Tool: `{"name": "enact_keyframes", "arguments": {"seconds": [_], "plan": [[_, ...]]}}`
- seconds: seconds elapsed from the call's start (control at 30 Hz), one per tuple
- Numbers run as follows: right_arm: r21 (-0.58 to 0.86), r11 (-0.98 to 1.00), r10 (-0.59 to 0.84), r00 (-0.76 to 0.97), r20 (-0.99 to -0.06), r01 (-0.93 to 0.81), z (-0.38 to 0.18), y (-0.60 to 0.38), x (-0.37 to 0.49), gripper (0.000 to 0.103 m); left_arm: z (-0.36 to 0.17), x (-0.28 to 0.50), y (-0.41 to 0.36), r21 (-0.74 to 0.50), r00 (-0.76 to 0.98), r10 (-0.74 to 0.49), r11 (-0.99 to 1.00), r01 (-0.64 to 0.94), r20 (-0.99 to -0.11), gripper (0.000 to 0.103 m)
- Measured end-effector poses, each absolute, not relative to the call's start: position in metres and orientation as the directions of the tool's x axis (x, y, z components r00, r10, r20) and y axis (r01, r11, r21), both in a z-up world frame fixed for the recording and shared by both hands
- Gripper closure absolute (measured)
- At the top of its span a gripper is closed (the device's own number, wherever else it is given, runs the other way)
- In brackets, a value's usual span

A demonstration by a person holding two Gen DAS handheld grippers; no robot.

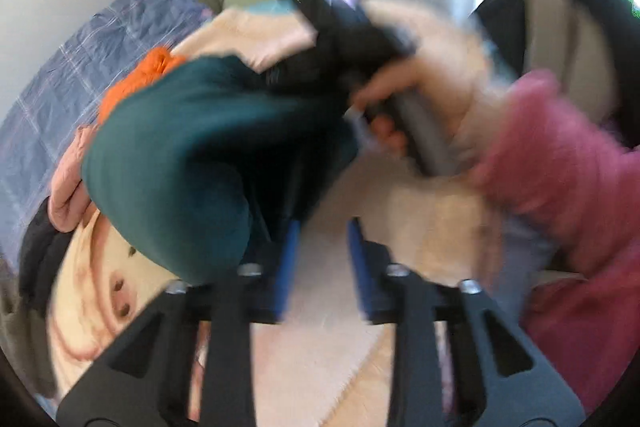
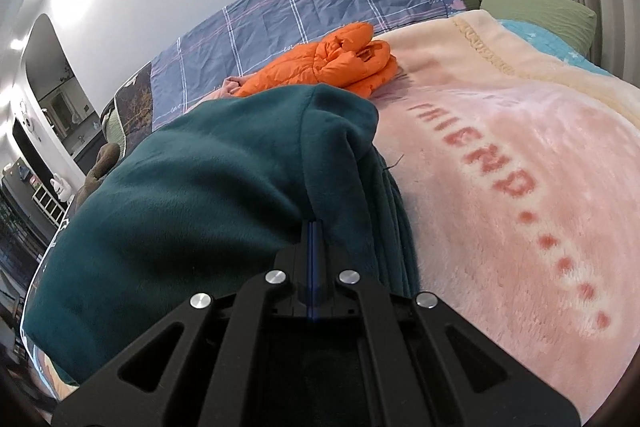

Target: Fold large clothes

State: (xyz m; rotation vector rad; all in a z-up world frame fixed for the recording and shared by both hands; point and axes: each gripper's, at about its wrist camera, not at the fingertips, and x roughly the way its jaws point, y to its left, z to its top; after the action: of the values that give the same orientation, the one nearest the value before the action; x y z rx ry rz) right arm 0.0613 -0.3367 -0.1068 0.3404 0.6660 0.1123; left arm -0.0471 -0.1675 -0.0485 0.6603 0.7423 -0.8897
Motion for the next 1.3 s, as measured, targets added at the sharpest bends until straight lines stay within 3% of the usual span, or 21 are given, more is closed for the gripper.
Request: {"name": "enact_keyframes", "arguments": {"seconds": [0.1,0.2,0.37,0.43,0.63,0.73,0.8,1.07,1.17,1.3], "plan": [[0.33,0.944,0.207,0.779,-0.591,-0.001,-0.105,-0.335,0.061,0.103,-0.074,-0.026,-0.191,0.318,0.543,-0.333,0.538,0.781,-0.771,0.098],[0.294,0.956,0.183,0.781,-0.597,0.001,-0.105,-0.332,0.062,0.103,-0.092,-0.026,-0.208,0.546,0.728,-0.252,0.518,0.658,-0.638,0.1],[0.312,0.949,0.231,0.773,-0.591,-0.045,-0.108,-0.331,0.064,0.103,-0.102,-0.006,-0.177,0.606,0.79,-0.123,0.574,0.551,-0.601,0.1],[0.345,0.935,0.28,0.763,-0.582,-0.079,-0.111,-0.33,0.064,0.103,-0.109,0.004,-0.156,0.587,0.787,-0.105,0.607,0.535,-0.608,0.1],[0.305,0.95,0.236,0.788,-0.569,-0.064,-0.112,-0.321,0.055,0.103,-0.105,-0.008,-0.149,0.556,0.774,-0.14,0.618,0.556,-0.618,0.1],[0.334,0.941,0.247,0.782,-0.573,-0.053,-0.111,-0.326,0.055,0.103,-0.083,-0.024,-0.137,0.436,0.687,-0.22,0.631,0.642,-0.692,0.1],[0.365,0.93,0.264,0.779,-0.569,-0.049,-0.112,-0.33,0.055,0.103,-0.053,-0.033,-0.121,0.232,0.556,-0.359,0.644,0.729,-0.749,0.1],[0.367,0.93,0.245,0.786,-0.567,-0.025,-0.11,-0.327,0.054,0.103,0.035,-0.005,-0.126,0.2,0.648,-0.467,0.698,0.688,-0.601,0.1],[0.352,0.936,0.238,0.783,-0.574,-0.026,-0.11,-0.325,0.054,0.103,-0.003,0.052,-0.146,0.145,0.575,-0.426,0.702,0.697,-0.699,0.1],[0.34,0.94,0.236,0.786,-0.572,-0.035,-0.109,-0.321,0.051,0.103,-0.03,0.06,-0.148,0.162,0.572,-0.409,0.696,0.699,-0.711,0.1]]}}
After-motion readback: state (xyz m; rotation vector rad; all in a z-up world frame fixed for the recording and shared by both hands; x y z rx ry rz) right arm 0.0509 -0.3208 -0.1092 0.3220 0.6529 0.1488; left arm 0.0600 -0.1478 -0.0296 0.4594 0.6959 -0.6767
